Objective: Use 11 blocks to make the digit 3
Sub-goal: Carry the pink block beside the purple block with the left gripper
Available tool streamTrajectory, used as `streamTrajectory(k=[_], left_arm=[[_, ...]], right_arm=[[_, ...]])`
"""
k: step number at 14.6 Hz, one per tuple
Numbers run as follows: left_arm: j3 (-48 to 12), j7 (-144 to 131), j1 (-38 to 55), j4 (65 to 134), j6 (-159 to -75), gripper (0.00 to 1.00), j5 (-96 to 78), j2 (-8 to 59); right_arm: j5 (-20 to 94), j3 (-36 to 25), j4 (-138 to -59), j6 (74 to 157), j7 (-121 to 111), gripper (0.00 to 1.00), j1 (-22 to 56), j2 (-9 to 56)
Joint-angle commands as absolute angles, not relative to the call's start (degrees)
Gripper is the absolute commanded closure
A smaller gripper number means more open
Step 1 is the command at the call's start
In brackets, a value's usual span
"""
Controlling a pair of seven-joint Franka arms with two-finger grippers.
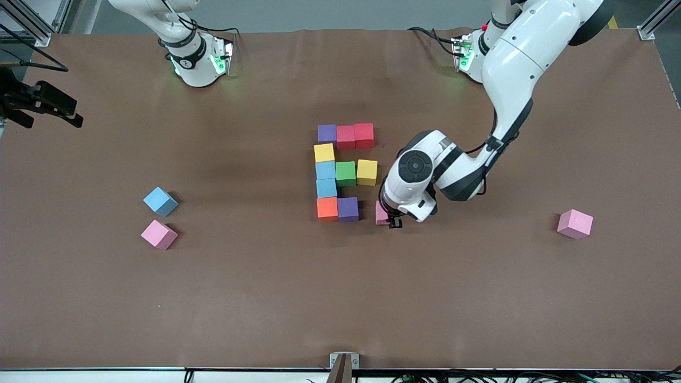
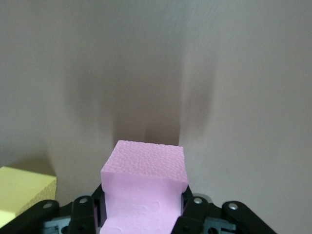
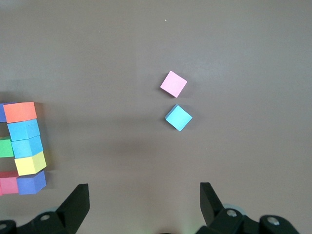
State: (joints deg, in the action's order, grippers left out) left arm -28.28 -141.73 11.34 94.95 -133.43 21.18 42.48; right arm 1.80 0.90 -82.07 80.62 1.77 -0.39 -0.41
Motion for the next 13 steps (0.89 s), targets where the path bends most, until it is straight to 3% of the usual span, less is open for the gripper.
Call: streamTrajectory(k=[1,13], left_arm=[[-27.7,-143.0,13.4,94.0,-135.4,0.76,21.1,43.5],[-27.3,-150.9,16.1,92.4,-136.8,0.76,21.4,45.5]], right_arm=[[1.3,1.2,-81.9,80.7,1.5,0.00,-0.9,-0.7],[1.3,1.2,-81.8,80.7,1.5,0.00,-0.9,-0.6]])
